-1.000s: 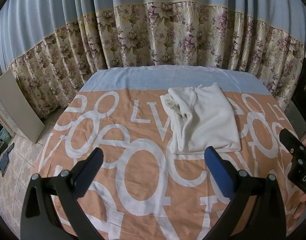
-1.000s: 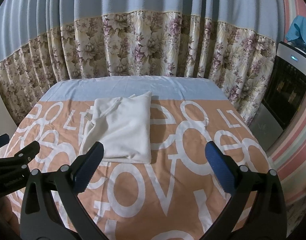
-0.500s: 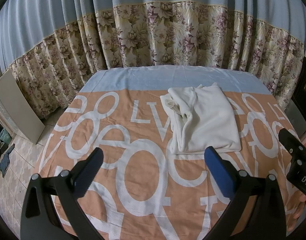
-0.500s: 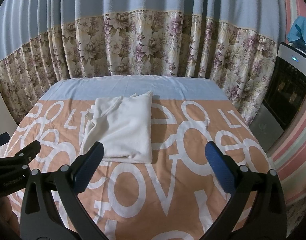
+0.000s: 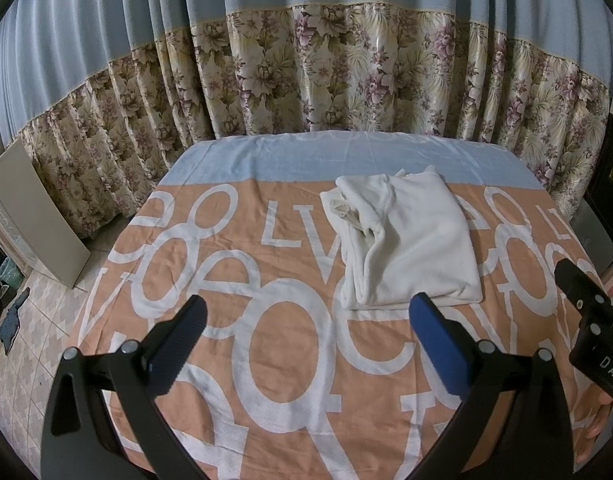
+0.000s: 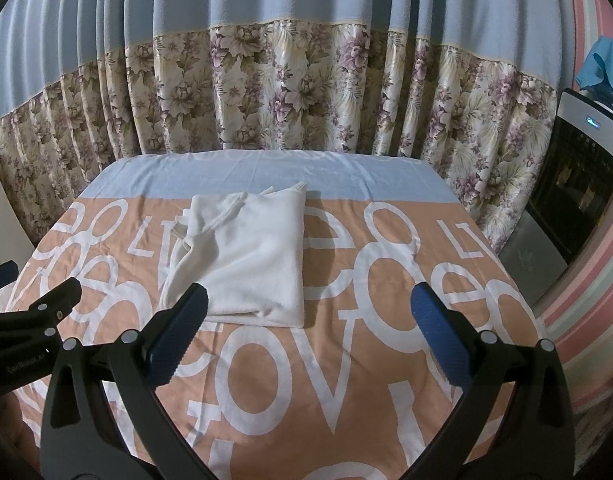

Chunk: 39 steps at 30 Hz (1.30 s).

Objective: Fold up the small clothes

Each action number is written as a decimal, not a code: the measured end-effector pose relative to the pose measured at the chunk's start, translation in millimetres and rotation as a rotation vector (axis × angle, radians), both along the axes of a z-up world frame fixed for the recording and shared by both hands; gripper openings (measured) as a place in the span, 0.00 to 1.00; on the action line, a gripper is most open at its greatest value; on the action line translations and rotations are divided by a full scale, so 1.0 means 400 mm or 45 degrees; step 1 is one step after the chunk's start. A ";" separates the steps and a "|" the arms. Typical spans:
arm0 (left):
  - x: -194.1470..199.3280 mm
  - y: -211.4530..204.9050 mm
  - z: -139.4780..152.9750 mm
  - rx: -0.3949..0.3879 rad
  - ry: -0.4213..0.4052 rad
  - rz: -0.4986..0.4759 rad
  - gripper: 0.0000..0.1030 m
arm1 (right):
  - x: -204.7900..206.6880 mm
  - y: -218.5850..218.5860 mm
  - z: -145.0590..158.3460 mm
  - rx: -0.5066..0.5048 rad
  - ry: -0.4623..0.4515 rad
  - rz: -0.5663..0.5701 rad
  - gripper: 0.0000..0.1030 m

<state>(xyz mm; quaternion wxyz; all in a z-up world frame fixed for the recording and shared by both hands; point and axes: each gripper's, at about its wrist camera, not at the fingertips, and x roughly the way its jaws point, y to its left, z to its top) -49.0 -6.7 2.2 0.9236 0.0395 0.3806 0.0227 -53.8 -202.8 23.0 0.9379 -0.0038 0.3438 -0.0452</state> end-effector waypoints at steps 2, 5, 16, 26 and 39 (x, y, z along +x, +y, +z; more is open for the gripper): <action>-0.002 -0.001 0.003 0.003 -0.002 0.001 0.98 | 0.000 0.000 0.000 -0.001 0.000 0.000 0.97; -0.002 0.000 0.002 0.001 -0.001 0.001 0.98 | 0.004 -0.002 -0.001 -0.001 0.000 -0.002 0.97; -0.002 -0.003 0.007 0.012 -0.004 -0.007 0.98 | 0.008 -0.005 -0.008 -0.009 0.003 -0.003 0.97; 0.008 -0.015 0.021 -0.011 -0.001 -0.040 0.98 | 0.010 -0.008 -0.020 -0.016 0.010 0.015 0.97; 0.004 -0.015 0.026 0.024 -0.037 -0.053 0.98 | 0.013 -0.009 -0.021 -0.025 0.010 0.016 0.97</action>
